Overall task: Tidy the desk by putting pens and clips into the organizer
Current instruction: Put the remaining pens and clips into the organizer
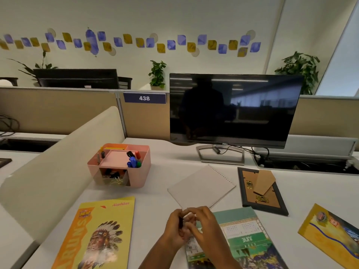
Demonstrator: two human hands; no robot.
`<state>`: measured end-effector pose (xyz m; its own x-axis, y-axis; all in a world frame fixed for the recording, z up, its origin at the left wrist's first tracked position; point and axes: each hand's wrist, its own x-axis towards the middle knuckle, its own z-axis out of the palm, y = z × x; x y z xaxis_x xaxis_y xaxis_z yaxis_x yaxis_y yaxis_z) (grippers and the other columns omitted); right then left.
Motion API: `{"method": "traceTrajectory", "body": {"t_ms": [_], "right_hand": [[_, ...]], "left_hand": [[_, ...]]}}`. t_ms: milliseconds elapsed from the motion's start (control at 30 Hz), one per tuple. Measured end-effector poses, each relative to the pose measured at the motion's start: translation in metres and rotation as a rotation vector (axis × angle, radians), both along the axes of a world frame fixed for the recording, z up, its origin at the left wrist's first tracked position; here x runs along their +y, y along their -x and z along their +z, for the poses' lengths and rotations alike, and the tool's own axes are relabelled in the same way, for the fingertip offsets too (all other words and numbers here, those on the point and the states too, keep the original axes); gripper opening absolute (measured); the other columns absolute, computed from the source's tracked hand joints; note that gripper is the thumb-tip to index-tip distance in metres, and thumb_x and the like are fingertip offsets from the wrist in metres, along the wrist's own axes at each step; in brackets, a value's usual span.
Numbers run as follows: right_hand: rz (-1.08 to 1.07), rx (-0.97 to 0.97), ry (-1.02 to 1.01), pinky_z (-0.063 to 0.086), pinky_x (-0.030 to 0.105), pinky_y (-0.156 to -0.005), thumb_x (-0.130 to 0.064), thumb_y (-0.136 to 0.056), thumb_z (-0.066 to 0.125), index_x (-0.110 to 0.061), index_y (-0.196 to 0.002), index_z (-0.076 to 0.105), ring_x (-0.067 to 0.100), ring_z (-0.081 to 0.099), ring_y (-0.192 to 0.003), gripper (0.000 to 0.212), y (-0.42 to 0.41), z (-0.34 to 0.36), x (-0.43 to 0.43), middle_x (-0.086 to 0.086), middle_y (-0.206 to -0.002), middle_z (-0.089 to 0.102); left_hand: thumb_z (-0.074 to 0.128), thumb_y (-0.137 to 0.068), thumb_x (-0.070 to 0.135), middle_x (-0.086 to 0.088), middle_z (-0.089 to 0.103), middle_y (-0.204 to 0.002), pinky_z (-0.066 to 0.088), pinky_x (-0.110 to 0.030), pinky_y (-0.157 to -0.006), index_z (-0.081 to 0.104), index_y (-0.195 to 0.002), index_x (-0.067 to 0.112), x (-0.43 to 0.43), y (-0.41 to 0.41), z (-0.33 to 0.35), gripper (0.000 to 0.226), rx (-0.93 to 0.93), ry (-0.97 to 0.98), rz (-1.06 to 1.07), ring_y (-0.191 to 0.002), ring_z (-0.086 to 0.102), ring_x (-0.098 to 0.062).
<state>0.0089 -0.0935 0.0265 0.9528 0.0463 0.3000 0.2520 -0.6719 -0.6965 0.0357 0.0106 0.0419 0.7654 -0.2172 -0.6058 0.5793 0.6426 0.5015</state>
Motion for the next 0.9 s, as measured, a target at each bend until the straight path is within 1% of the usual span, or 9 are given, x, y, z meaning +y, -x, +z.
{"method": "traceTrajectory", "body": {"t_ms": [167, 267, 367, 400, 433, 500, 567, 700, 900], "right_hand": [[0.050, -0.037, 0.079, 0.036, 0.007, -0.082, -0.041, -0.079, 0.042, -0.038, -0.106, 0.051, 0.000, 0.044, -0.098, 0.028, -0.002, -0.034, 0.008, -0.029, -0.092, 0.037], [0.025, -0.223, 0.209, 0.037, 0.017, -0.068, -0.033, -0.074, 0.046, -0.033, -0.086, 0.050, 0.003, 0.040, -0.079, 0.013, -0.006, -0.057, 0.007, -0.016, -0.090, 0.041], [0.039, -0.288, 0.251, 0.037, 0.017, -0.063, -0.033, -0.085, 0.042, -0.032, -0.081, 0.052, 0.003, 0.038, -0.073, 0.011, -0.006, -0.058, 0.010, -0.014, -0.087, 0.042], [0.039, -0.307, 0.246, 0.037, 0.016, -0.062, -0.035, -0.089, 0.037, -0.032, -0.081, 0.052, 0.003, 0.038, -0.073, 0.017, -0.006, -0.058, 0.010, -0.014, -0.087, 0.042], [0.037, -0.322, 0.247, 0.037, 0.016, -0.062, -0.035, -0.089, 0.037, -0.033, -0.082, 0.051, 0.002, 0.038, -0.074, 0.016, -0.007, -0.059, 0.010, -0.015, -0.087, 0.042], [0.022, -0.352, 0.259, 0.037, 0.015, -0.061, -0.030, -0.078, 0.045, -0.035, -0.081, 0.049, 0.001, 0.038, -0.073, 0.008, -0.009, -0.060, 0.009, -0.016, -0.086, 0.041], [0.027, -0.329, 0.257, 0.037, 0.015, -0.060, -0.027, -0.071, 0.045, -0.038, -0.080, 0.047, 0.001, 0.038, -0.072, 0.014, -0.010, -0.061, 0.009, -0.017, -0.085, 0.041], [-0.001, -0.336, 0.254, 0.036, 0.015, -0.059, -0.025, -0.068, 0.044, -0.038, -0.076, 0.045, 0.000, 0.037, -0.069, 0.015, -0.012, -0.062, 0.012, -0.018, -0.083, 0.040], [-0.015, -0.365, 0.269, 0.037, 0.014, -0.060, -0.023, -0.069, 0.044, -0.039, -0.077, 0.045, 0.000, 0.039, -0.071, 0.017, -0.013, -0.066, 0.011, -0.018, -0.083, 0.040]], "left_hand": [[0.036, -0.096, 0.007, -0.016, 0.049, -0.080, 0.052, -0.021, -0.042, 0.053, -0.089, -0.003, 0.061, -0.027, 0.019, 0.020, -0.060, -0.055, 0.337, -0.071, 0.051, -0.025], [0.036, -0.097, 0.007, -0.014, 0.050, -0.080, 0.051, -0.027, -0.080, 0.042, -0.129, -0.009, 0.098, -0.047, 0.043, 0.036, -0.175, -0.172, 0.424, -0.076, 0.054, -0.024], [0.034, -0.097, 0.007, -0.028, 0.056, -0.098, 0.039, -0.031, -0.098, 0.034, -0.137, -0.007, 0.127, -0.066, 0.065, 0.042, -0.228, -0.237, 0.481, -0.110, 0.055, -0.036], [0.033, -0.097, 0.006, -0.033, 0.054, -0.107, 0.044, -0.027, -0.096, 0.037, -0.136, -0.004, 0.135, -0.072, 0.071, 0.040, -0.232, -0.249, 0.513, -0.109, 0.059, -0.031], [0.033, -0.097, 0.006, -0.028, 0.057, -0.104, 0.051, -0.019, -0.083, 0.042, -0.131, 0.002, 0.141, -0.078, 0.074, 0.035, -0.228, -0.226, 0.548, -0.088, 0.067, -0.020], [0.034, -0.096, 0.008, -0.010, 0.051, -0.076, 0.046, -0.010, -0.051, 0.046, -0.123, 0.012, 0.148, -0.087, 0.081, 0.029, -0.190, -0.214, 0.586, -0.048, 0.055, -0.009], [0.037, -0.095, 0.010, -0.007, 0.051, -0.079, 0.042, -0.010, -0.051, 0.041, -0.133, 0.008, 0.152, -0.093, 0.086, 0.038, -0.172, -0.247, 0.599, -0.060, 0.050, -0.012], [0.042, -0.094, 0.014, -0.016, 0.047, -0.134, 0.040, -0.037, -0.099, 0.034, -0.138, 0.009, 0.160, -0.104, 0.088, 0.045, -0.141, -0.251, 0.571, -0.118, 0.048, -0.028], [0.040, -0.094, 0.013, -0.017, 0.053, -0.124, 0.042, -0.028, -0.077, 0.043, -0.130, 0.006, 0.161, -0.106, 0.081, 0.037, -0.184, -0.510, 0.666, -0.106, 0.051, -0.027]]}}
